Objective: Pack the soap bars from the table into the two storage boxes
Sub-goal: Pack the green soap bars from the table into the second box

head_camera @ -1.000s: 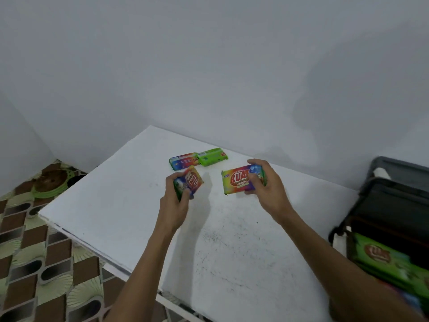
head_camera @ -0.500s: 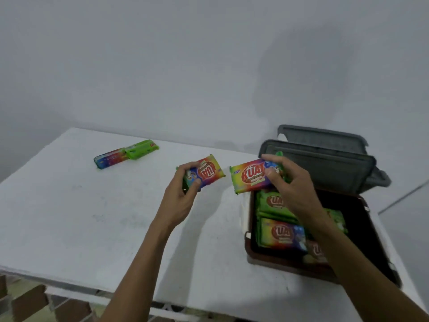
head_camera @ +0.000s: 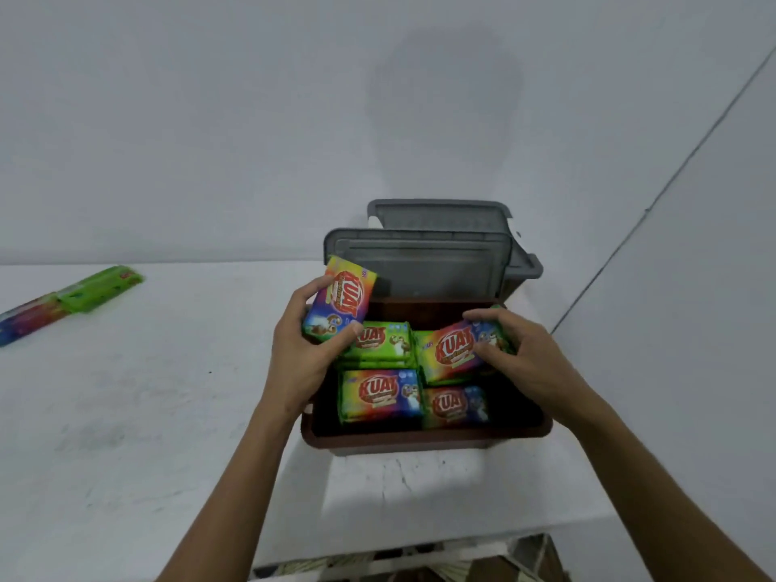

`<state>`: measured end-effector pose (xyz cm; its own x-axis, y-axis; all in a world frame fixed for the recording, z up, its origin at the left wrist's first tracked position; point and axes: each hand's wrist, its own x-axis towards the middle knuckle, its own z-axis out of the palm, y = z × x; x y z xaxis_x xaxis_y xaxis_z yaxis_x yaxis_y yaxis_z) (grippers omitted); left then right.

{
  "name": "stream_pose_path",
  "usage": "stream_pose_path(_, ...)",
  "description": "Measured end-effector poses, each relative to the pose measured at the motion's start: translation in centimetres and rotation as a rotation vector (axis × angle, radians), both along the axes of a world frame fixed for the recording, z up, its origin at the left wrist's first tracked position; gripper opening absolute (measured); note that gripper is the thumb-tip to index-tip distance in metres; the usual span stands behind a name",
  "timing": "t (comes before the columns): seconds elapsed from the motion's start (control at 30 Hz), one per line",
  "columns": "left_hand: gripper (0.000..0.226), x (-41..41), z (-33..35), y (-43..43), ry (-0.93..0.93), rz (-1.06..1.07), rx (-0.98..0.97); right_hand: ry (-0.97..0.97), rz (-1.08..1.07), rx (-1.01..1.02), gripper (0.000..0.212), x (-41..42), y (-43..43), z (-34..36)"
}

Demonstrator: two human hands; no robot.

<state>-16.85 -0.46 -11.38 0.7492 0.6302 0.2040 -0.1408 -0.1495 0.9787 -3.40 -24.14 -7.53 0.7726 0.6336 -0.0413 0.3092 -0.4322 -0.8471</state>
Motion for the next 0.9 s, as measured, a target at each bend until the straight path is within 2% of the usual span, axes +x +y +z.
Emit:
stream_pose_path(0.37,0.06,0.6,-0.6,-1.5,0.069,0.02,0.05,0.261,0.023,-0.336,0.037,0.2,-0.1,-4.0)
stream_pose_path(0.6,0.057,0.4,-0.5,-1.6,0.055,-0.006,0.003,0.043,0.08,-0.622,0.041,0.2,0.7,-4.6)
stream_pose_path(0.67,0.052,0.4,-0.5,-1.6,0.051,-0.006,-0.016,0.014,0.082,-0.646,0.041,0.0,0.8,-4.8)
stream_pose_path(0.8,0.026,0.6,-0.4,-1.9,0.038,-0.001,-0.049,-0.062,0.051,-0.684,0.037,-0.2,0.8,-5.0)
stream_pose_path(0.9,0.019,0.6,-0.5,-1.8,0.018,-0.022,-0.093,-0.19,-0.013,-0.668,0.035,-0.5,1.2,-4.6)
